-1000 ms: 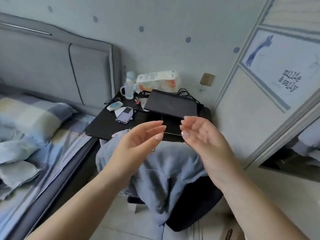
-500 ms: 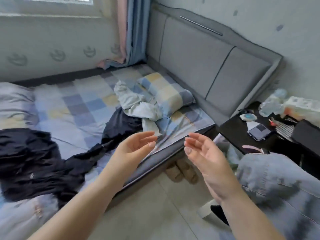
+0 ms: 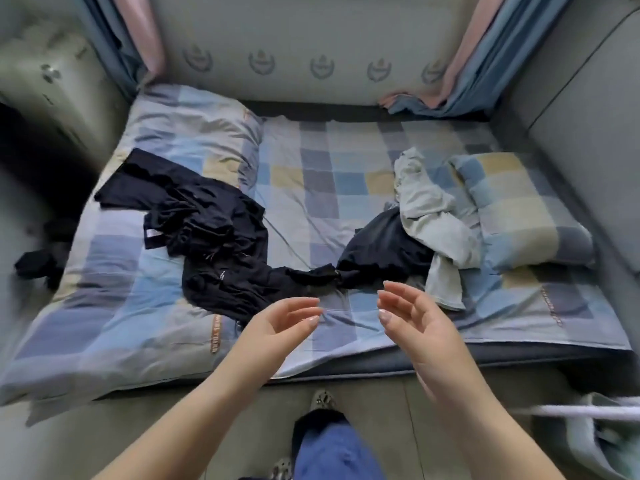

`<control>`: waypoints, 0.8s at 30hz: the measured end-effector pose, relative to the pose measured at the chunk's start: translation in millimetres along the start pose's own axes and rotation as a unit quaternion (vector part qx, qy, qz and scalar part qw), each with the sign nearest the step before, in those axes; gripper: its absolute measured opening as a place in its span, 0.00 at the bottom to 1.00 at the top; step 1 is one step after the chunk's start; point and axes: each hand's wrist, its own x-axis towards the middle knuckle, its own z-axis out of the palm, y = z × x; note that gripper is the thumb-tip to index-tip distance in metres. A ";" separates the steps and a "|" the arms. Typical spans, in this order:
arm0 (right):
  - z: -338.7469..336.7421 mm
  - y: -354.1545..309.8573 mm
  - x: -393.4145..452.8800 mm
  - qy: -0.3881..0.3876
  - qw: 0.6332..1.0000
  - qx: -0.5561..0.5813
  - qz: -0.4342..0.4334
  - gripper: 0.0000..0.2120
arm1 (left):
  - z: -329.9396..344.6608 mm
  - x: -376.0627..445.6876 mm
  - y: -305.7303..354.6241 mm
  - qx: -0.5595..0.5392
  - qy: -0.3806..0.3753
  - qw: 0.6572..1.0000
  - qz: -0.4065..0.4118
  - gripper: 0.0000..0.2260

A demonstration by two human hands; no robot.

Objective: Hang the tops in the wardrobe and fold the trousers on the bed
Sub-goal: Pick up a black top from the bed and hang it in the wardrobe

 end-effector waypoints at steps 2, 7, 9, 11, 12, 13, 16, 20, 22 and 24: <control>3.0 4.0 30.4 -0.023 1.000 -0.005 0.015 0.15 | -8.8 17.3 0.2 -0.001 0.025 1.000 -0.011 0.11; 16.7 10.1 127.1 -0.085 0.995 -0.020 0.049 0.13 | -34.1 70.0 7.4 -0.015 0.111 0.993 -0.042 0.10; 30.1 13.5 162.7 -0.111 0.991 -0.035 0.060 0.12 | -49.8 88.9 9.3 -0.021 0.146 0.988 -0.055 0.10; 44.6 18.6 189.0 -0.134 0.987 -0.047 0.072 0.13 | -65.8 103.6 7.8 -0.040 0.182 0.979 -0.077 0.09; 52.7 22.1 201.5 -0.150 0.984 -0.059 0.078 0.13 | -74.3 110.9 5.7 -0.057 0.203 0.973 -0.091 0.09; 60.3 26.1 211.9 -0.163 0.981 -0.070 0.082 0.13 | -82.4 117.7 3.8 -0.073 0.218 0.968 -0.102 0.09; 82.7 39.7 241.8 -0.203 0.969 -0.098 0.106 0.13 | -110.8 139.1 -5.0 -0.108 0.253 0.952 -0.131 0.08; 114.4 63.2 278.4 -0.222 0.957 -0.133 0.132 0.13 | -152.2 168.2 -26.0 -0.134 0.282 0.937 -0.157 0.07; 135.5 77.2 298.9 -0.224 0.953 -0.147 0.142 0.12 | -176.5 184.8 -41.2 -0.144 0.287 0.932 -0.168 0.07; 157.0 92.5 318.3 -0.221 0.950 -0.159 0.153 0.12 | -201.1 200.6 -58.2 -0.149 0.281 0.930 -0.183 0.07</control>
